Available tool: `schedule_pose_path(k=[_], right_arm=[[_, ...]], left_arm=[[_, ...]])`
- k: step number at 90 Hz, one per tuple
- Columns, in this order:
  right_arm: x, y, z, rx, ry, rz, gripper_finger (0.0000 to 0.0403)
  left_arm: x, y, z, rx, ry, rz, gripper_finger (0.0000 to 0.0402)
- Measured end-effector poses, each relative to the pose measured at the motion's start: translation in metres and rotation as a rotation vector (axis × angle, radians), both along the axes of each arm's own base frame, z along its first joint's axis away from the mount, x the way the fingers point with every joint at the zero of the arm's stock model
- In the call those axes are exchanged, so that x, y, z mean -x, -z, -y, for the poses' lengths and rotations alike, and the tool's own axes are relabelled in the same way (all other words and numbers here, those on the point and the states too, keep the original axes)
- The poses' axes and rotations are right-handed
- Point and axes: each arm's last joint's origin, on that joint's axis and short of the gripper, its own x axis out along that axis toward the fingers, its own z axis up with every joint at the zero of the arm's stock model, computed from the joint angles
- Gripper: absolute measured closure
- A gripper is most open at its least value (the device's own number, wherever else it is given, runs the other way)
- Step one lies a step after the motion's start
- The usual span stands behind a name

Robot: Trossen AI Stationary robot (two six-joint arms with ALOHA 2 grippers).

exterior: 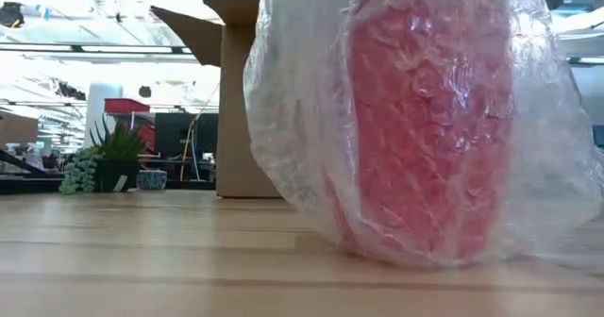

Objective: Wrap mug
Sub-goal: Pack the red mug with the bubble wrap

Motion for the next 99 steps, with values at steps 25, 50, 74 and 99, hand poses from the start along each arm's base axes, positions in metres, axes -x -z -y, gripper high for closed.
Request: schedule_pose_path(k=[25, 50, 74, 99], right_arm=[[0.038, -0.079, 0.0, -0.003, 0.11, 0.178, 0.0403], [0.023, -0.075, -0.018, -0.131, -0.004, 0.264, 0.0403], [0.002, -0.01, -0.005, -0.046, 0.073, 0.021, 0.0403], [0.006, -0.025, -0.001, -0.061, 0.055, 0.059, 0.0403]], left_arm=[[0.0, 0.0, 0.0, 0.002, -0.004, 0.003, 0.0365], [0.0, 0.0, 0.0, 0.002, -0.003, 0.003, 0.0365], [0.0, 0.0, 0.0, 0.006, -0.006, 0.003, 0.0365], [0.0, 0.0, 0.0, 0.008, -0.006, 0.003, 0.0365]])
